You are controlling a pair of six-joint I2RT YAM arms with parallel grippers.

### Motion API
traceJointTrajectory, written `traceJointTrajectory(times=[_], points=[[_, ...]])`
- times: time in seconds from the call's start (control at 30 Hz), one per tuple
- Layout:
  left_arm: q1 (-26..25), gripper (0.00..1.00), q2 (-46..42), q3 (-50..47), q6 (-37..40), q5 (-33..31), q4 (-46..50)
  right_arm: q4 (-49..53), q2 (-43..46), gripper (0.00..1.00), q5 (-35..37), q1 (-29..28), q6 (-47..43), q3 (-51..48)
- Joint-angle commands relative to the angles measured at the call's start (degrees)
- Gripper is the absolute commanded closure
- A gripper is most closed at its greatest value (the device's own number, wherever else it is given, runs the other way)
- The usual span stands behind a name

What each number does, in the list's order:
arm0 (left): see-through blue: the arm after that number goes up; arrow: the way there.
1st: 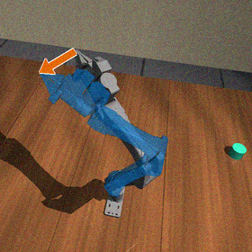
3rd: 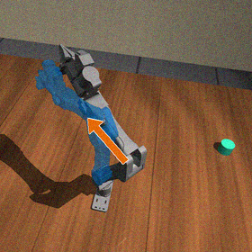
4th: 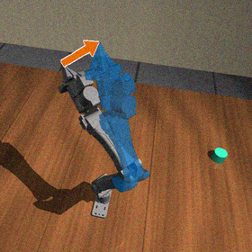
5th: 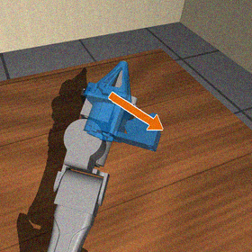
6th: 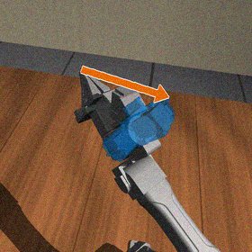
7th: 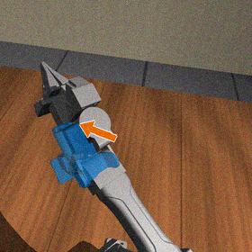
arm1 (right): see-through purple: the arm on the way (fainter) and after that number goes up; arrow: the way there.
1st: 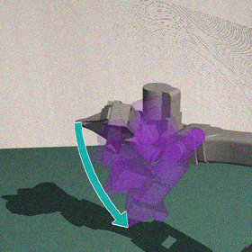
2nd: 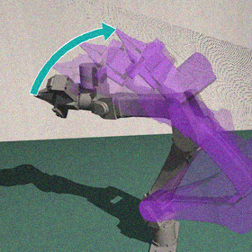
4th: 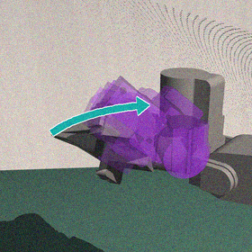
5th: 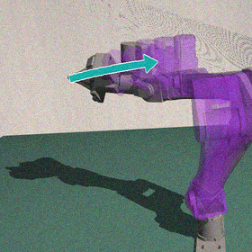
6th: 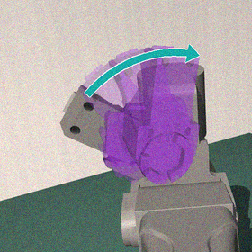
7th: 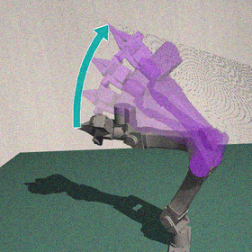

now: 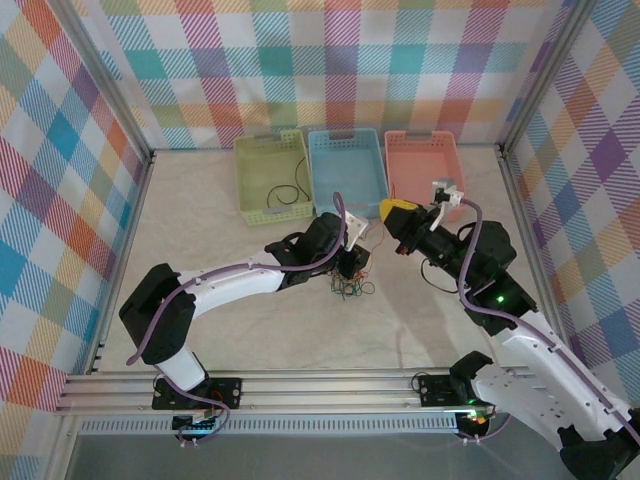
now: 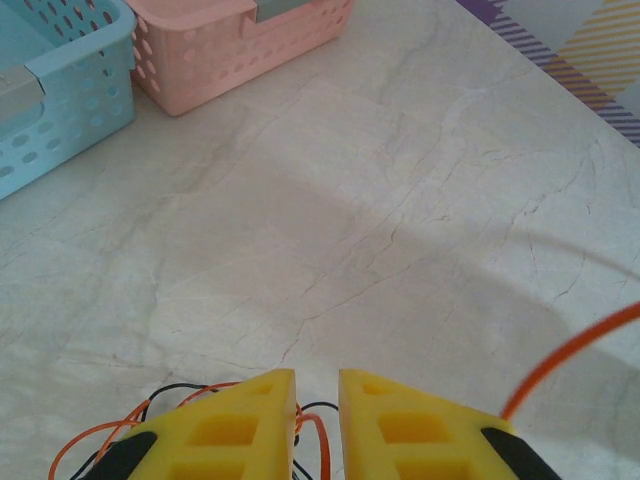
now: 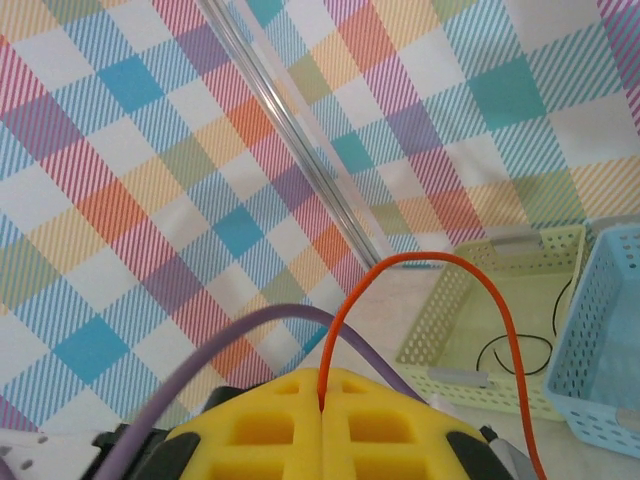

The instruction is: Untangle the cables

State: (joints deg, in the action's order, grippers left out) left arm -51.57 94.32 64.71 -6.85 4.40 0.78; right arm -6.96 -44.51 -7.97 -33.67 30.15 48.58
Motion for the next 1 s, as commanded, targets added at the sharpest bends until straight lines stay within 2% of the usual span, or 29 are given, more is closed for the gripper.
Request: traceJointTrajectory(times=[0.0,0.43,0.97], points=[[-0.46,0.81,-1.27,-0.76,-0.88,-0.93,1.24,1.85,0.83,1.0,0.63,0.05,0.83,3.23],[-0.38,0.8,-2.92,-2.03,-1.14,-2.19,1.91,5.8,0.66,1.0,2.96,0.1,-1.65,13.26],[-0.38,0.8,-3.78,-2.59,-1.58,-3.61,2.62,6.68,1.12,1.0,6.18,0.09,-3.62,14.7]])
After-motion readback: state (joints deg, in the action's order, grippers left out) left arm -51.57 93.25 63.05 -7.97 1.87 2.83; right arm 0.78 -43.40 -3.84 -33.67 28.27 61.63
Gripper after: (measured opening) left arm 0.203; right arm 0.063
